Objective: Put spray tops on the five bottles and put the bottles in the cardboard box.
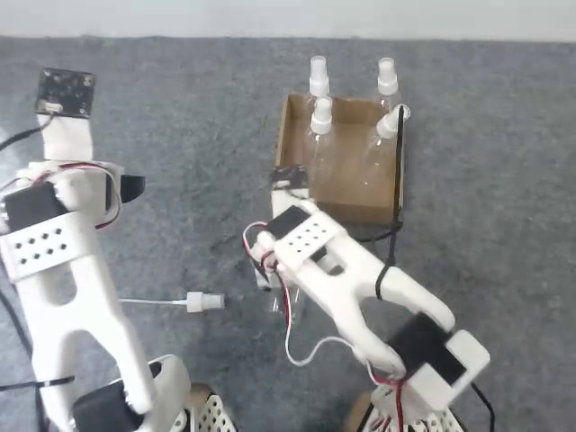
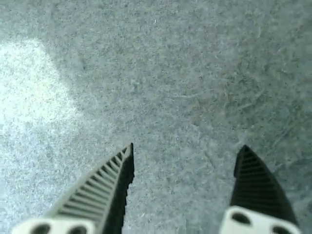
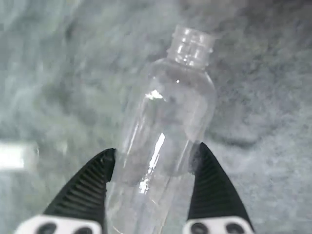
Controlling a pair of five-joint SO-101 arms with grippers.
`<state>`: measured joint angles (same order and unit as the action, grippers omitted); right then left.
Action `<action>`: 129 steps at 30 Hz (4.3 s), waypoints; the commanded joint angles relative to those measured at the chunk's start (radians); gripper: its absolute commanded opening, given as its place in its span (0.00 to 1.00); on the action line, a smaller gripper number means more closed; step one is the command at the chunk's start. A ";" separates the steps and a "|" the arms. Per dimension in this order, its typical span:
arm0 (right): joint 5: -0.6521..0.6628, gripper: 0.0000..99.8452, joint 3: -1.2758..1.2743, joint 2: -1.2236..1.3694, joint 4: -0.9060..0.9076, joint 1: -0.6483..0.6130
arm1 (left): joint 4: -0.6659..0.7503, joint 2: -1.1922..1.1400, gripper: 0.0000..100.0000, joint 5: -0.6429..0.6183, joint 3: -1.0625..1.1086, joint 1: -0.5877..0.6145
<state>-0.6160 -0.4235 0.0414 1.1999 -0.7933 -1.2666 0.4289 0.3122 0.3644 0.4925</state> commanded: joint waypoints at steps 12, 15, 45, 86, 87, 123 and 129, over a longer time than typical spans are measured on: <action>0.901 0.01 -0.155 -0.737 0.341 0.209 | -0.127 0.002 0.27 0.101 -0.044 -0.055; 1.085 0.01 -0.149 -0.825 0.461 0.390 | -0.210 0.002 0.27 0.226 -0.019 -0.107; 1.625 0.01 -0.149 -0.157 -0.127 1.397 | 0.123 0.000 0.25 0.747 0.625 -0.419; 1.534 0.01 -0.157 -0.088 -0.166 1.400 | 0.089 -0.035 0.24 0.506 0.611 -0.428; 1.533 0.01 -0.157 -0.088 -0.166 1.400 | 0.104 -0.064 0.24 0.505 0.610 -0.428; 1.316 0.29 0.112 -0.085 0.036 1.323 | 0.044 -0.058 0.01 -0.359 0.107 -0.591; 1.316 0.29 0.305 0.073 0.142 1.300 | 0.046 -0.058 0.01 -0.359 0.108 -0.591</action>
<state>0.7112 -0.2486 0.0598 1.2919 0.5186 -1.2497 0.3199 -0.0345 0.4810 -0.0936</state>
